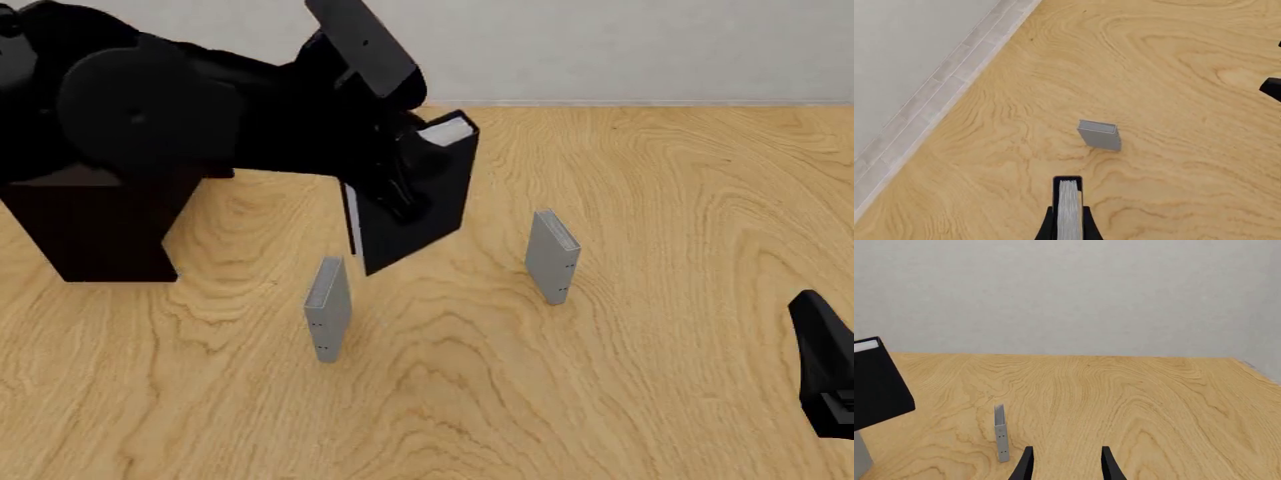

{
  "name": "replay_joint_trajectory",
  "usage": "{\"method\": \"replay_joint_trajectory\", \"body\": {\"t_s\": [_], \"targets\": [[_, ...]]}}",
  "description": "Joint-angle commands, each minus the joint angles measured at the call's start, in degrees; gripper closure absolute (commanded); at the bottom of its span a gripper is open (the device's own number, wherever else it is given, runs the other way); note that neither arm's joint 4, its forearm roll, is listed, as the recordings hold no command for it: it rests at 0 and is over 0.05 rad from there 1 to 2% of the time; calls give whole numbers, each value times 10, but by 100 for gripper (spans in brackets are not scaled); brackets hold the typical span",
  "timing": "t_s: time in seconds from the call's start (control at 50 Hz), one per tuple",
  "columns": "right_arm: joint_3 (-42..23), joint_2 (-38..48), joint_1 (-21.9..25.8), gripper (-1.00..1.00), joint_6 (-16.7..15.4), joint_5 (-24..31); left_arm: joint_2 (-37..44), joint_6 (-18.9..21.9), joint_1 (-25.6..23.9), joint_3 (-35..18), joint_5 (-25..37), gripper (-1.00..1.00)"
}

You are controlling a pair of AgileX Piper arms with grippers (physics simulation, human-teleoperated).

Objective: Pick up the book in the middle and place it on the cabinet shelf.

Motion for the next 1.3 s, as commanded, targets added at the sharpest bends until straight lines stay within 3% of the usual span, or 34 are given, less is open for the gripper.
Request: {"method": "replay_joint_trajectory", "body": {"t_s": [0.02, 0.2, 0.28, 0.56, 0.58, 0.86, 0.88, 0.92, 1.3], "targets": [[0, 0, 0, -100, 0, 0, -41, 27, 2, -19, 18, 100], [0, 0, 0, -100, 0, 0, -60, 50, 13, -29, 32, 100], [0, 0, 0, -100, 0, 0, -65, 89, 35, -27, 19, 100], [0, 0, 0, -100, 0, 0, -91, 119, 54, -26, 22, 100], [0, 0, 0, -100, 0, 0, -94, 141, 65, -17, 9, 100], [0, 0, 0, -100, 0, 0, -113, 181, 94, -7, 2, 100], [0, 0, 0, -100, 0, 0, -115, 199, 102, 2, -9, 100], [0, 0, 0, -100, 0, 0, -116, 188, 99, -4, 0, 100], [0, 0, 0, -100, 0, 0, -132, 218, 143, -20, 9, 100]]}}
